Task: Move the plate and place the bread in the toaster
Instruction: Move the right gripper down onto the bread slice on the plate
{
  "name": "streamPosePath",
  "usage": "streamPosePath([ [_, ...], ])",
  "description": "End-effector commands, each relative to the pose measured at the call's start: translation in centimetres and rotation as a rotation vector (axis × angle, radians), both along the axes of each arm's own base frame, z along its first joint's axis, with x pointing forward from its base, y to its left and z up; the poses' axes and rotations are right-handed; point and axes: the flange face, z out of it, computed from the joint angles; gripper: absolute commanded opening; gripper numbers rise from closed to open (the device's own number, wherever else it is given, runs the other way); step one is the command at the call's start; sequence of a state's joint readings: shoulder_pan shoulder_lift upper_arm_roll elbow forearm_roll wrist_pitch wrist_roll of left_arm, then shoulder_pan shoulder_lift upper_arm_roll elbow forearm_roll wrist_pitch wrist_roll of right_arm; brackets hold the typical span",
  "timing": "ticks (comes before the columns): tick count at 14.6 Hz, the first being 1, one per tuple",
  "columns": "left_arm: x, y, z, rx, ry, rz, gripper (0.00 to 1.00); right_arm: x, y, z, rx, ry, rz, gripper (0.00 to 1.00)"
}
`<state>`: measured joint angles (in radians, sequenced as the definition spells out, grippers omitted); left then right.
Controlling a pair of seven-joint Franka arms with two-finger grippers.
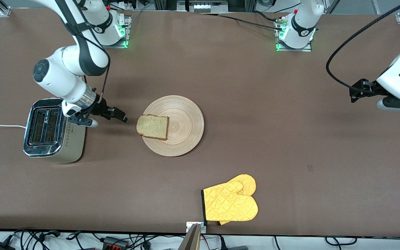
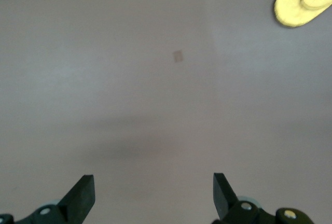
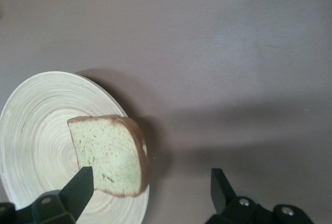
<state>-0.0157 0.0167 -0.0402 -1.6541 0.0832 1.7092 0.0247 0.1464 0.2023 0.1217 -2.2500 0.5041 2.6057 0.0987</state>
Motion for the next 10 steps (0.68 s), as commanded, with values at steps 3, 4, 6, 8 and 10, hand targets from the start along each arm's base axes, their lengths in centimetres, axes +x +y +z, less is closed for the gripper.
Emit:
streamPosePath([
  [3,-1.5,-0.6,0.8,-0.059,-0.020,0.035,1.00,-0.9,1.6,-5.1,0.045,-0.026,0.017,1.00],
  [4,-1.6,-0.7,0.9,-0.059,-0.020,0.029,1.00,-1.0,1.5,-6.0,0.049,-0.028,0.049,1.00],
  [6,-1.6,-0.8,1.1,-0.059,-0.022,0.024,1.00,-1.1,1.4,-6.7,0.070,-0.026,0.048,1.00],
  [8,-1.6,-0.8,1.1,-0.060,-0.019,0.029,1.00,-0.8,1.5,-7.7,0.068,-0.025,0.076,1.00],
  [10,-1.7,-0.5,0.9,-0.061,-0.006,0.031,1.00,0.1,2.0,-8.0,0.075,-0.031,0.078,1.00],
])
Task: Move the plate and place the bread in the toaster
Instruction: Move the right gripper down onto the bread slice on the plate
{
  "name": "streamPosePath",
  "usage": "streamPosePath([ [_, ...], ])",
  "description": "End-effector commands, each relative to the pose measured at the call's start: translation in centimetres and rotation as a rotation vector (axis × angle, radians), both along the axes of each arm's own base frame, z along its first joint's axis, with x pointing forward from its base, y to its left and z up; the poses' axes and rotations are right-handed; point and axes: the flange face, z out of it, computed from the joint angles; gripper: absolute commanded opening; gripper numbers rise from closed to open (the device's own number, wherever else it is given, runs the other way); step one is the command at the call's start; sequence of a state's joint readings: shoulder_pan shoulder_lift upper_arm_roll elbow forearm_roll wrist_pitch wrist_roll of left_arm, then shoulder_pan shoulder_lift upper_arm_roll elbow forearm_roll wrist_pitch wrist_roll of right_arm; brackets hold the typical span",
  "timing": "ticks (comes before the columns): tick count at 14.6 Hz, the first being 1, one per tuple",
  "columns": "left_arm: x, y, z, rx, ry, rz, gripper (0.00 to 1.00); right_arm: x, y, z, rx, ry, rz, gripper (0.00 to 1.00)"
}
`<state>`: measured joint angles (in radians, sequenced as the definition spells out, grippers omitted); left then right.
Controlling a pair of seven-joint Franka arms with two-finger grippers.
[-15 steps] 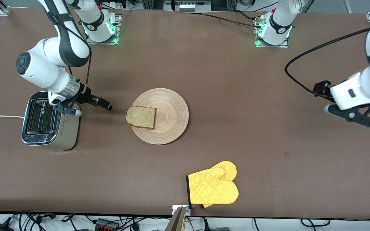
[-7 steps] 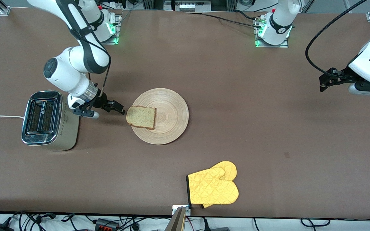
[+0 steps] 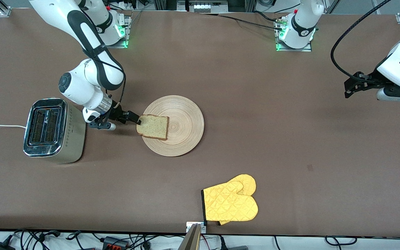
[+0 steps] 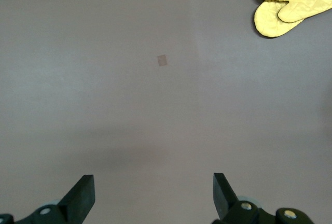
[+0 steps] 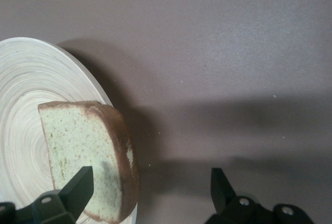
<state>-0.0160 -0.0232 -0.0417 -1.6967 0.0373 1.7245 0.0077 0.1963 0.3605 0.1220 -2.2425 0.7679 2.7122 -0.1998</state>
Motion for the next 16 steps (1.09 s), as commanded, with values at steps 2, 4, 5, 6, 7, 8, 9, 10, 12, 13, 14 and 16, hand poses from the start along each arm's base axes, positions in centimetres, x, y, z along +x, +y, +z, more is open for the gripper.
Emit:
streamPosePath([
  [2,-0.5,0.0,0.6,-0.015,0.006,0.014,1.00,1.2,1.3,-0.2,0.019,-0.031,0.008,1.00],
  [4,-0.6,0.0,0.6,-0.015,0.007,0.014,1.00,1.4,1.4,-0.1,0.024,-0.031,0.010,1.00],
  [5,-0.6,0.1,0.6,-0.015,0.007,0.014,1.00,1.4,1.7,-0.1,0.026,-0.031,0.013,0.95],
  [6,-0.6,0.1,0.6,-0.017,0.007,0.015,1.00,1.2,2.2,-0.1,0.030,-0.030,0.023,0.89],
  [7,-0.6,0.0,0.6,-0.017,0.007,0.019,1.00,1.1,2.4,-0.3,0.030,-0.027,0.026,0.89],
  [8,-0.6,-0.1,0.6,-0.017,0.007,0.019,1.00,1.0,2.4,-0.8,0.029,-0.018,0.027,0.88],
  [9,-0.6,-0.3,0.6,-0.017,0.006,0.016,1.00,0.9,2.5,-0.8,0.030,-0.015,0.027,0.87],
  [10,-0.6,-0.3,0.7,-0.017,0.004,0.015,1.00,0.9,2.5,-0.8,0.032,-0.015,0.026,0.86],
  [12,-0.5,-0.8,1.4,-0.017,-0.010,0.009,1.00,0.8,3.0,-0.8,0.032,-0.015,0.035,0.80],
  [13,-0.5,-0.6,1.4,-0.016,-0.010,0.005,1.00,0.7,3.3,-0.8,0.033,-0.014,0.037,0.76],
  [14,-0.4,-0.4,1.3,-0.018,-0.008,0.005,1.00,0.7,3.2,-0.8,0.032,-0.013,0.034,0.73],
  [16,-0.2,-0.4,1.1,-0.018,-0.005,0.006,1.00,0.7,3.2,-0.6,0.034,-0.012,0.033,0.68],
])
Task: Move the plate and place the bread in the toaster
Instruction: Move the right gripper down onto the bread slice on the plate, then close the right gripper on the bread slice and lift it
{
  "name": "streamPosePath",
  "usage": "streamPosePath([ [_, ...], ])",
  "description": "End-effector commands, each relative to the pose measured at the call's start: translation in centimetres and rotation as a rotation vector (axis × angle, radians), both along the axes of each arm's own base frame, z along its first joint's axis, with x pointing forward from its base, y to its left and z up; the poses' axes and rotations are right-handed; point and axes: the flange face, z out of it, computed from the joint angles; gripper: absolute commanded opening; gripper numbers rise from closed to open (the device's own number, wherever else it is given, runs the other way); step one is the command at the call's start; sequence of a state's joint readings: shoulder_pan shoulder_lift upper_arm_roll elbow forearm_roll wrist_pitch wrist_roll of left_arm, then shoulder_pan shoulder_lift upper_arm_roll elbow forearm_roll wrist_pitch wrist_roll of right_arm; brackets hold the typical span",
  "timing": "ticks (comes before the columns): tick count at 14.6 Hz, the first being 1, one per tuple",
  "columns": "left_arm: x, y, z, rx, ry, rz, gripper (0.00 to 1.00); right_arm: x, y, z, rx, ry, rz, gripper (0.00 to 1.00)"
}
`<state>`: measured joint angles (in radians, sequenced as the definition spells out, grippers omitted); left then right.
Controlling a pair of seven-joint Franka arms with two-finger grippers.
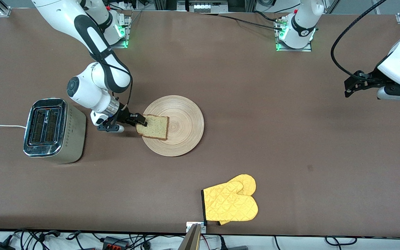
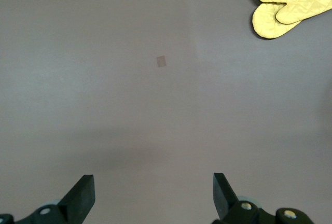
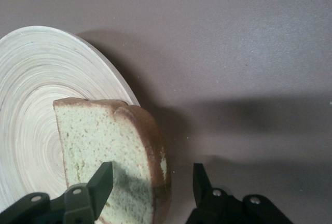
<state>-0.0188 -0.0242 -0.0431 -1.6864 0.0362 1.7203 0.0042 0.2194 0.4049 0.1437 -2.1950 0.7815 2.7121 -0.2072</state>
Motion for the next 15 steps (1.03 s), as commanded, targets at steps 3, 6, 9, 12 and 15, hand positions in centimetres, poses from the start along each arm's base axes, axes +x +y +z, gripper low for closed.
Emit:
streamPosePath([
  [3,-0.2,-0.1,0.6,-0.016,0.004,0.007,1.00,0.2,0.4,0.1,0.017,-0.008,-0.004,0.59],
  [6,-0.2,-0.3,0.6,-0.016,0.002,0.003,1.00,0.3,0.4,0.4,0.038,0.016,0.001,0.50],
  [9,-0.1,0.0,0.6,-0.016,0.001,0.008,1.00,0.6,0.4,0.6,0.047,0.016,-0.004,0.44],
  [12,-0.1,0.1,0.6,-0.017,0.000,0.020,1.00,1.0,0.5,1.1,0.059,0.019,0.000,0.40],
  [15,-0.1,0.2,0.5,-0.017,0.002,0.025,1.00,1.2,-0.1,1.0,0.068,0.035,-0.005,0.24],
])
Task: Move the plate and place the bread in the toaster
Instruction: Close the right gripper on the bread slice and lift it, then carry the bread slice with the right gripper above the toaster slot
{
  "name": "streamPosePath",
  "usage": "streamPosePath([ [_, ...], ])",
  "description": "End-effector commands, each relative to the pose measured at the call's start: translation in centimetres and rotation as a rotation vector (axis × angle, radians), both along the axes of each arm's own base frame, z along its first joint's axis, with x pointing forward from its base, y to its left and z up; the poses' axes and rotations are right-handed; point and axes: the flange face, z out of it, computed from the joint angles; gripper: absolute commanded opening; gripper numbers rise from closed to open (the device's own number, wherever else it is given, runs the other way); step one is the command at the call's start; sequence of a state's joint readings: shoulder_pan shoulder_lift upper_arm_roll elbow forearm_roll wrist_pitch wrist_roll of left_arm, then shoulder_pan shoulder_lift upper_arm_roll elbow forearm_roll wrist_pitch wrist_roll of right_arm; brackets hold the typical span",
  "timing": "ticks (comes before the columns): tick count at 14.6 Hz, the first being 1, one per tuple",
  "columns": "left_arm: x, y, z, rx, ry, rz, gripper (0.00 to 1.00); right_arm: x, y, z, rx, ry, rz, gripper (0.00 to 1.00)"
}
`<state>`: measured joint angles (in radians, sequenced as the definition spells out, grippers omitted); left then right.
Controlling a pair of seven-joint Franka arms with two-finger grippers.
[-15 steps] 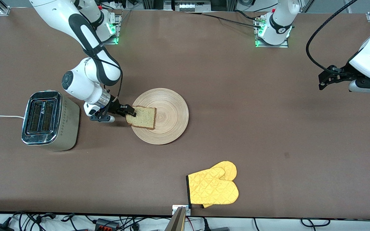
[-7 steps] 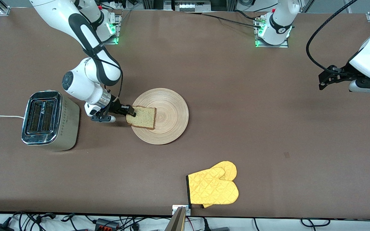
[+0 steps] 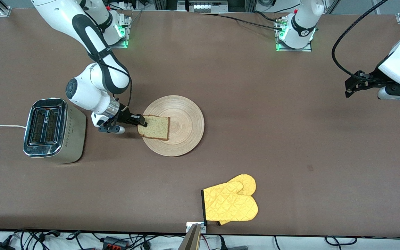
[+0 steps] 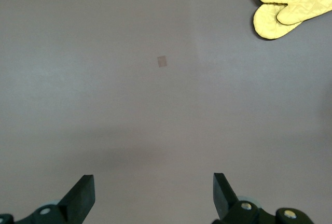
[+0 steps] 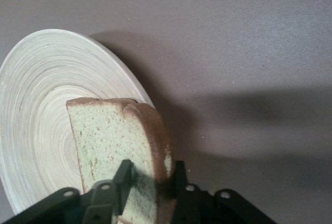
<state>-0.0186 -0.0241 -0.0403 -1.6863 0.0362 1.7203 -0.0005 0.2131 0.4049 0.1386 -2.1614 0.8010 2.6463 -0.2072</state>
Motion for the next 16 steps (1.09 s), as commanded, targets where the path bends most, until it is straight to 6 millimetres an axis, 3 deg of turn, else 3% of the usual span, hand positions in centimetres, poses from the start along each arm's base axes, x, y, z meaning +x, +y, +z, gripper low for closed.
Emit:
streamPosePath([
  [1,-0.1,0.1,0.5,-0.017,0.000,0.017,1.00,0.4,-0.4,0.5,0.028,0.004,-0.005,0.18],
  [2,0.0,0.1,0.5,-0.014,0.000,0.017,1.00,0.5,-0.5,0.7,0.028,0.001,-0.007,0.09],
  [4,0.0,0.1,0.4,-0.015,0.002,0.017,1.00,0.5,-0.5,0.9,0.029,-0.002,-0.007,0.02],
  [7,0.6,0.0,-0.3,-0.010,0.008,0.015,1.00,0.6,-0.7,0.9,0.029,-0.003,-0.012,0.00],
  [8,0.8,0.0,0.4,-0.011,-0.006,0.013,1.00,0.7,-0.8,1.0,0.029,-0.005,-0.014,0.00],
  [11,1.5,-0.2,0.1,-0.011,-0.004,0.010,1.00,1.2,-1.3,2.6,0.043,-0.018,-0.020,0.00],
  [16,1.5,-0.1,0.2,-0.010,-0.008,0.012,1.00,4.8,-7.5,6.6,0.143,0.043,-0.046,0.00],
])
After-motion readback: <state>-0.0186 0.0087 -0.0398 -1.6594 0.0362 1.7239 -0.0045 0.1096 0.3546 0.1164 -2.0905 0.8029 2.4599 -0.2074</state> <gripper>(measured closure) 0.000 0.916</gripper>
